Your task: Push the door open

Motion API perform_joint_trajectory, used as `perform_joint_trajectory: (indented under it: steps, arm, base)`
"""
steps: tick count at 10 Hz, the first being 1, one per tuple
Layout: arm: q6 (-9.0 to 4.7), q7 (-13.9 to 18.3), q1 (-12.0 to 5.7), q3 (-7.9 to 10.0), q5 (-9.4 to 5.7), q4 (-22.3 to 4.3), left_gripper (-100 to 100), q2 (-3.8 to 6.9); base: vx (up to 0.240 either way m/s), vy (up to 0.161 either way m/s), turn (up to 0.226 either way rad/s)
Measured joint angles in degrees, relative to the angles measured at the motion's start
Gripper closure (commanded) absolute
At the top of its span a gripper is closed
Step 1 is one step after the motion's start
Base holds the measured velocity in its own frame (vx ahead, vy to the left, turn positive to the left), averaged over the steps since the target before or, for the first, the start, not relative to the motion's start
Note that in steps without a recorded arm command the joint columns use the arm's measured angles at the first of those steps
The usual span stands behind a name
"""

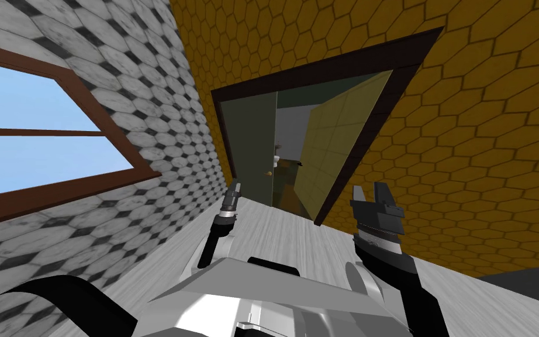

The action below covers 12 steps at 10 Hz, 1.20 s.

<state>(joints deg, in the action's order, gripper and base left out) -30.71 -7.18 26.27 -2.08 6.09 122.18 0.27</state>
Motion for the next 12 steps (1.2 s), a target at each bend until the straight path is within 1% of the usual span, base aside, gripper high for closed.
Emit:
perform_joint_trajectory:
  steps: [1, 2, 3, 5, 7, 8, 10, 12]
  arm:
    - [-0.07, 0.2, -0.88, 0.01, -0.06, -1.6, -100, 0.23]
    - [-0.53, 0.3, -1.10, -0.29, -0.06, -3.0, -100, 0.38]
    - [-0.92, 0.6, -2.00, -0.16, -0.21, -4.8, -100, 0.73]
    - [-1.34, 1.0, -3.24, -0.46, -0.28, -7.7, -100, 1.13]
    - [-1.42, 1.5, -4.75, -0.66, -0.42, -10.6, -100, 1.61]
    - [-1.97, 1.8, -5.52, -0.64, -0.56, -12.7, -100, 1.91]
    - [-2.93, 2.1, -6.65, -1.17, -0.58, -16.3, -100, 2.05]
    - [-3.16, 2.6, -8.25, -1.48, -0.68, -19.6, -100, 2.36]
  base:
    - [0.103, 0.007, 0.000]
    - [0.099, 0.010, 0.003]
    - [0.095, 0.020, 0.001]
    - [0.097, 0.019, 0.001]
    - [0.097, 0.027, 0.001]
    - [0.105, 0.014, -0.002]
    - [0.083, 0.006, 0.003]
    - [0.096, 0.028, 0.001]
